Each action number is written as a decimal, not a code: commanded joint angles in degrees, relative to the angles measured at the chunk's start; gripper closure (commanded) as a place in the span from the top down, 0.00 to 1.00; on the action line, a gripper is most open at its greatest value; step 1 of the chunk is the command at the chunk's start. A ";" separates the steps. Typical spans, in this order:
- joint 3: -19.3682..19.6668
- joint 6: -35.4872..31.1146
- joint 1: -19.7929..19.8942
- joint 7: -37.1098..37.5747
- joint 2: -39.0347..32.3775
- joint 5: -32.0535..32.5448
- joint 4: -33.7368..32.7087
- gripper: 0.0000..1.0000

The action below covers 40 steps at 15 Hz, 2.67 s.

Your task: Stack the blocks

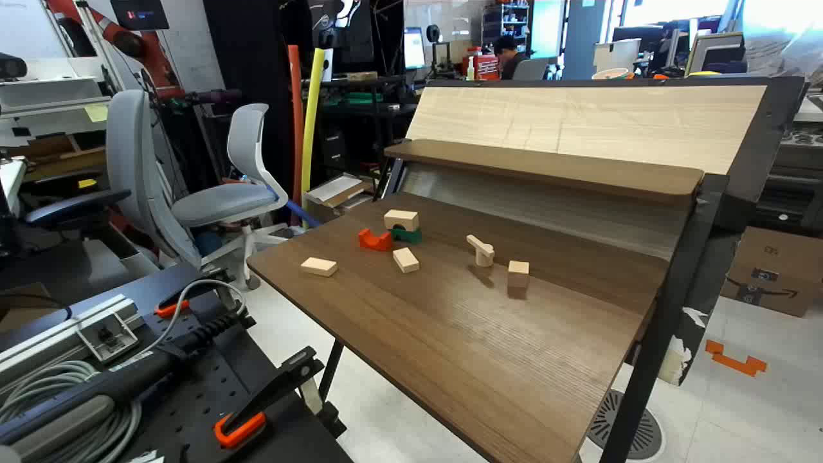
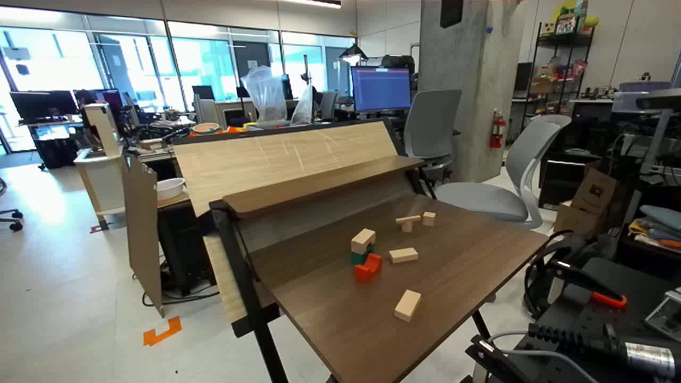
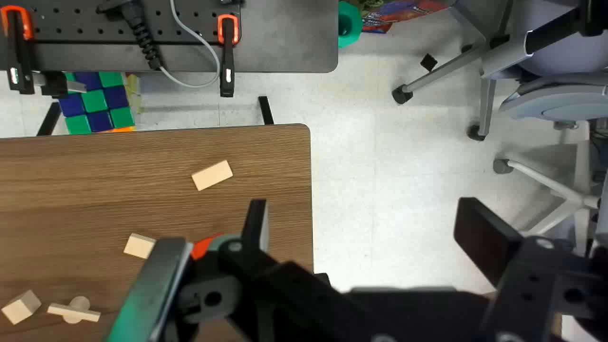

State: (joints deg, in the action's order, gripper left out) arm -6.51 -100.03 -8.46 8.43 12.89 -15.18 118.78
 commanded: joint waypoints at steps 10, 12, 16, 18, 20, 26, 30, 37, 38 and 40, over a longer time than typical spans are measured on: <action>-0.48 0.15 0.54 -0.07 -0.02 -0.08 -0.15 1.00; -0.48 0.15 0.54 -0.07 -0.02 -0.08 -0.15 1.00; -0.48 0.15 0.54 -0.07 -0.02 -0.08 -0.15 1.00; -0.48 0.15 0.54 -0.07 -0.02 -0.08 -0.15 1.00; -0.48 0.15 0.54 -0.07 -0.02 -0.08 -0.15 1.00; -1.96 -13.15 1.03 5.18 -2.32 2.72 3.70 1.00; -2.24 -30.26 1.67 12.25 -7.01 6.90 8.07 1.00; 1.43 -50.13 2.91 40.24 -19.34 29.09 10.95 1.00; 2.66 -51.43 2.33 44.73 -21.52 31.21 10.23 1.00; 5.40 -51.90 0.81 53.45 -24.90 35.27 8.72 1.00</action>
State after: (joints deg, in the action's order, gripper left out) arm -4.55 -150.07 -5.69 50.83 -7.22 14.43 130.31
